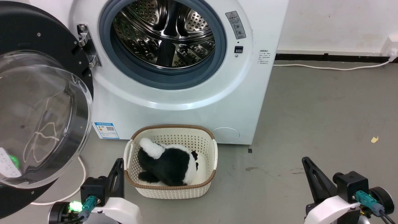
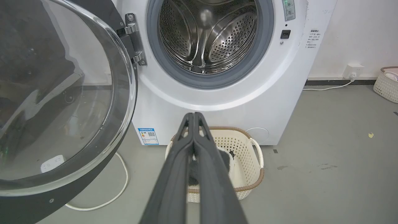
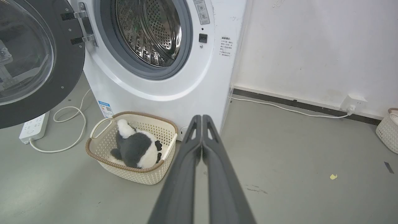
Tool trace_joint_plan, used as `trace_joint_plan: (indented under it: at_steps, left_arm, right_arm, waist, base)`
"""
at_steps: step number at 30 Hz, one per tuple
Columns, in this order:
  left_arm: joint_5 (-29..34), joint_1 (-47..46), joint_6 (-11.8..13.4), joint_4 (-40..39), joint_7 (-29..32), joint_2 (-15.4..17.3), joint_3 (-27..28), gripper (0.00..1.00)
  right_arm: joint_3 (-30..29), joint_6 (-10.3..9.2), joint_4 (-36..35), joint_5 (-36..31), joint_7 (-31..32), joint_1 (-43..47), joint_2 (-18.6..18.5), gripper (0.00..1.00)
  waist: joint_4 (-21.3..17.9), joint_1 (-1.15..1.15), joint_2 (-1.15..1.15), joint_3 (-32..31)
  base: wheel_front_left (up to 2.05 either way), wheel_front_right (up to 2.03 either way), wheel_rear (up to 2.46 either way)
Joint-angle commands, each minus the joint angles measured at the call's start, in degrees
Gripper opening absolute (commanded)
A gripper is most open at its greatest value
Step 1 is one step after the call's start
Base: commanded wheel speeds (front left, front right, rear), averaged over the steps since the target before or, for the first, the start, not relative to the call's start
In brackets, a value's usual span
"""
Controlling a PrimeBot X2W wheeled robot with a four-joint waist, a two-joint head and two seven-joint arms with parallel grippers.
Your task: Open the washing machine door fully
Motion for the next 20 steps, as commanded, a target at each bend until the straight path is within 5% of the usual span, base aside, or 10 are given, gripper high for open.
trace_joint_plan:
  at_steps: [1,20]
  left_arm:
    - [0.5,-0.9,-0.3,-0.3,0.0,0.0,0.2,0.0]
    - [0.5,-0.9,-0.3,-0.3,0.0,0.0,0.2,0.0]
  right_arm:
    - [0.0,0.05,-0.1,-0.4,0.0,-0.8,0.3,0.0]
    - [0.0,0.05,-0.1,-0.4,0.0,-0.8,0.3,0.0]
  waist:
    - [0.0,0.0,0.0,0.0]
    - [0.0,0.0,0.0,0.0]
  base:
    - [0.0,0.0,0.0]
    - [0.0,0.0,0.0]
